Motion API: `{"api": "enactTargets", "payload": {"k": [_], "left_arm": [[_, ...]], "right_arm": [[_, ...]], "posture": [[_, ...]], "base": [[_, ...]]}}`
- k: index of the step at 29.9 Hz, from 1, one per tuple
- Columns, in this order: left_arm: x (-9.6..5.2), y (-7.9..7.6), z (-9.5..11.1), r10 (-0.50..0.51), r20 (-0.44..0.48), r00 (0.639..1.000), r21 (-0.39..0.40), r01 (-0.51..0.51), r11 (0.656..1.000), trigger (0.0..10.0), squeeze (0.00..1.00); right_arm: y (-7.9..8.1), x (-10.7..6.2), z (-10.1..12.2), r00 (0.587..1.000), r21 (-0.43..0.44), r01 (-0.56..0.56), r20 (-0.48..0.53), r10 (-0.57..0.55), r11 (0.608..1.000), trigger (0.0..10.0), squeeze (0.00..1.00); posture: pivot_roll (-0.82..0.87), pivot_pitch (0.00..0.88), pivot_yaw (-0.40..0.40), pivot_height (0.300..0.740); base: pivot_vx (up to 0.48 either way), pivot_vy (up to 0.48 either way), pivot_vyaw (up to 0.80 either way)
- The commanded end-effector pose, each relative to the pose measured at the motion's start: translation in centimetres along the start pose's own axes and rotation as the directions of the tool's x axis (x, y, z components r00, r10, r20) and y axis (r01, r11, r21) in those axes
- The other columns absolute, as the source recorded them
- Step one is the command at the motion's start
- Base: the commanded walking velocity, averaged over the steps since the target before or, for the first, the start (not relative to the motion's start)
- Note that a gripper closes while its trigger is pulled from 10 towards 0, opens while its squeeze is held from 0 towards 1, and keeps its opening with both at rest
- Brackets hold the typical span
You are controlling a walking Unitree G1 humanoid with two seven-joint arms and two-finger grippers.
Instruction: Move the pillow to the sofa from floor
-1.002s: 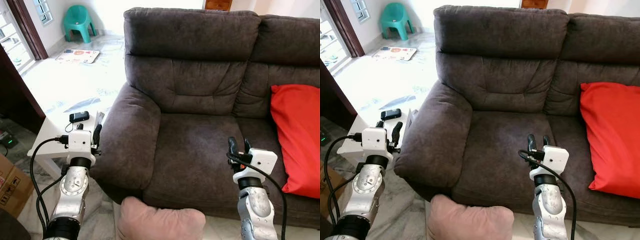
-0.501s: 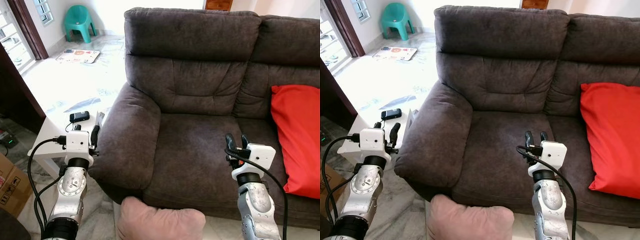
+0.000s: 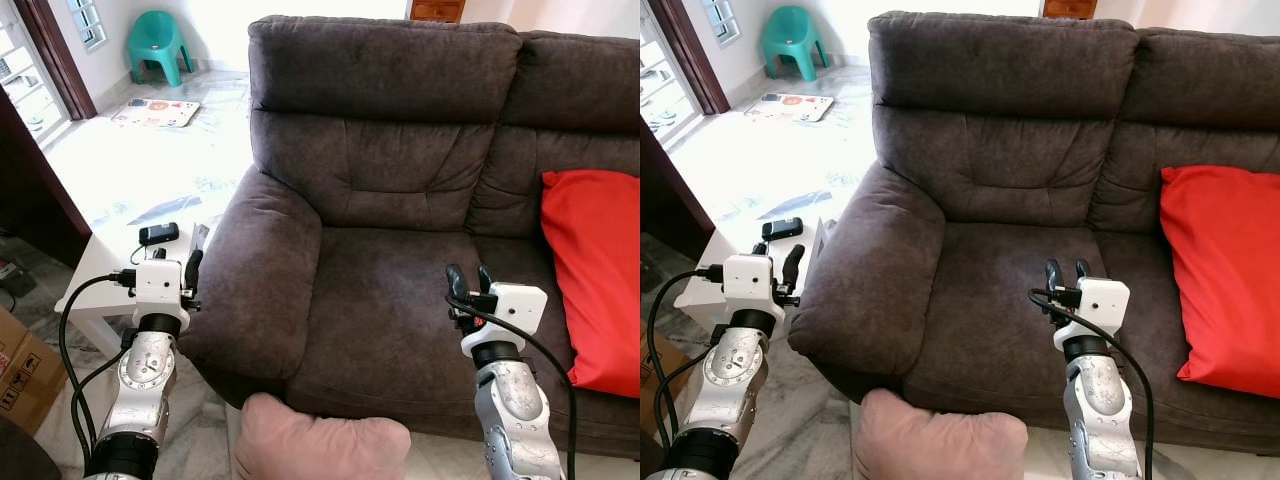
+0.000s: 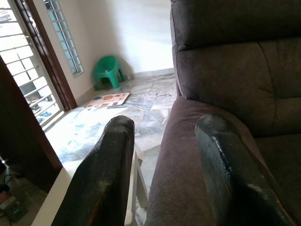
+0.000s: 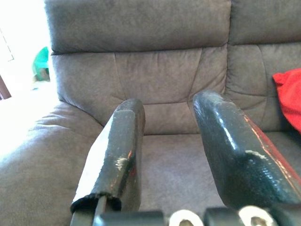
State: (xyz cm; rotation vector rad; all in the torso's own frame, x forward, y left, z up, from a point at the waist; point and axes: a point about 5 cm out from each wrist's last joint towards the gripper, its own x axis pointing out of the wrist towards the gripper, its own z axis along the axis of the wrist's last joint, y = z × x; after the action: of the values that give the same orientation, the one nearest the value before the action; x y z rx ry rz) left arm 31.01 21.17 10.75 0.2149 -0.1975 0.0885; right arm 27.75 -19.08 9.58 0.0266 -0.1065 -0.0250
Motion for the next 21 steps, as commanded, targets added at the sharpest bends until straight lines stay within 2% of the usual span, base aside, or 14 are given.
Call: {"api": "enactTargets", "payload": {"k": [1,14,21], "left_arm": [[0.18,-0.14,0.24,0.001,0.006,1.0,-0.014,-0.001,1.0,10.0,0.0],[0.22,-0.27,0.34,0.002,0.009,1.0,-0.017,-0.002,1.0,10.0,0.0],[0.26,-0.36,0.37,0.001,0.009,1.0,-0.016,-0.001,1.0,10.0,0.0]], "right_arm": [[0.09,0.11,0.48,1.0,-0.001,-0.01,0.011,0.01,1.0,10.0,0.0],[0.5,0.13,0.76,0.999,-0.003,-0.043,0.011,0.043,0.999,10.0,0.0],[0.57,0.1,0.83,0.999,-0.008,-0.053,0.012,0.053,0.999,10.0,0.0]], "posture": [[-0.01,0.0,-0.03,0.702],[-0.01,0.0,-0.034,0.627],[-0.01,0.0,-0.035,0.627]], "base": [[0.0,0.0,0.0],[0.0,0.0,0.0],[0.0,0.0,0.0]]}}
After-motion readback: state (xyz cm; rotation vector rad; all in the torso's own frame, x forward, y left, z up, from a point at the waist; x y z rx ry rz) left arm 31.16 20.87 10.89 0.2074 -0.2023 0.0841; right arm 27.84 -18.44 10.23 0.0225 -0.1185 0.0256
